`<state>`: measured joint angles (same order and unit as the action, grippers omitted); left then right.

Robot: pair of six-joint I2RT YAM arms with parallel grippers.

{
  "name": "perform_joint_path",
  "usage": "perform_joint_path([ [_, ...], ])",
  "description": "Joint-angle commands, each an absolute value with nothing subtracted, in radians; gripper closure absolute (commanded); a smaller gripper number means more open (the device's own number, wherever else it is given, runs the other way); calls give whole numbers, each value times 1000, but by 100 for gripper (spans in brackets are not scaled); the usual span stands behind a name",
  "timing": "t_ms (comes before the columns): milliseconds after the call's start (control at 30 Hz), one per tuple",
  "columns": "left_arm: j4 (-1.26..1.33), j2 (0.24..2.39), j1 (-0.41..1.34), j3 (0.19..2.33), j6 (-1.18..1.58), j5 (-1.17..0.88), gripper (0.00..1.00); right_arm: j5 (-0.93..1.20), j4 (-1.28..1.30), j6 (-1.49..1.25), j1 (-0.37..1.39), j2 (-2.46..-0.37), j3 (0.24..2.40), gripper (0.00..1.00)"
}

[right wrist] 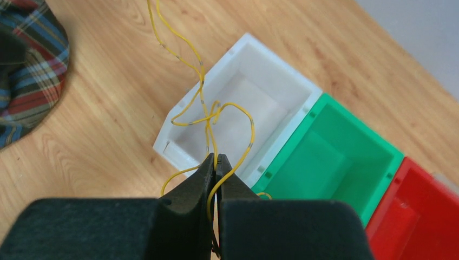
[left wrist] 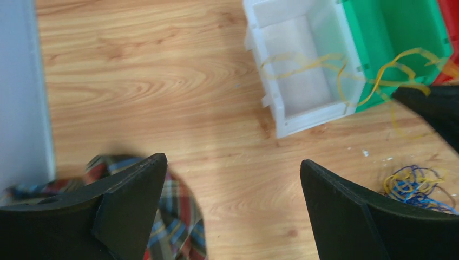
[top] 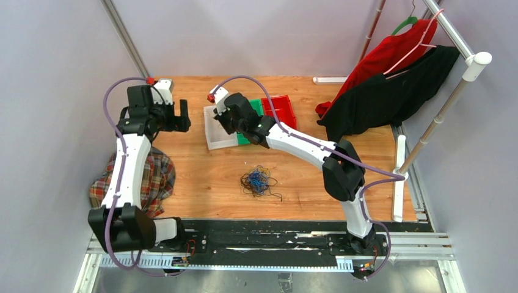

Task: Untangle the cables

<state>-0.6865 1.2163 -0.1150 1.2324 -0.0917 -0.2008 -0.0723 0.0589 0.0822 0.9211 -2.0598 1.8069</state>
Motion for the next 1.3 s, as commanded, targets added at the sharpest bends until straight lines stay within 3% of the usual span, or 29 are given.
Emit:
perform_joint_path([
  [0, -555, 1282, -124, 1263, -50, -407, 2, -80, 87, 1, 938, -2005, 1732, 99],
  [67, -549, 1319, -123, 1262, -43, -475, 1, -82, 87, -17, 938, -1989, 1711, 99],
  [267, -385, 1303, -123, 1117, 10, -625, 32, -57, 241, -90, 938, -2029, 1828, 99],
  [467, -283, 1336, -122, 1074, -18, -657, 53, -52, 237, -137, 934, -1999, 1778, 99],
  [633, -186, 1389, -115, 1065, -4, -615, 55, -16, 349, -194, 933, -2024, 1862, 99],
  [800, -161, 1429, -88, 1077, -33, -608, 59, 17, 312, -220, 934, -1988, 1815, 99],
  [1033, -136, 1447, -39, 1036, -21, -677, 72, -4, 327, -260, 918, -2047, 1916, 99],
  [1167, -122, 1468, -7, 1019, -32, -690, 86, 10, 301, -308, 893, -2077, 1945, 99],
  [1267, -93, 1495, 2, 1006, -10, -715, 91, 18, 257, -334, 879, -2084, 1938, 99],
])
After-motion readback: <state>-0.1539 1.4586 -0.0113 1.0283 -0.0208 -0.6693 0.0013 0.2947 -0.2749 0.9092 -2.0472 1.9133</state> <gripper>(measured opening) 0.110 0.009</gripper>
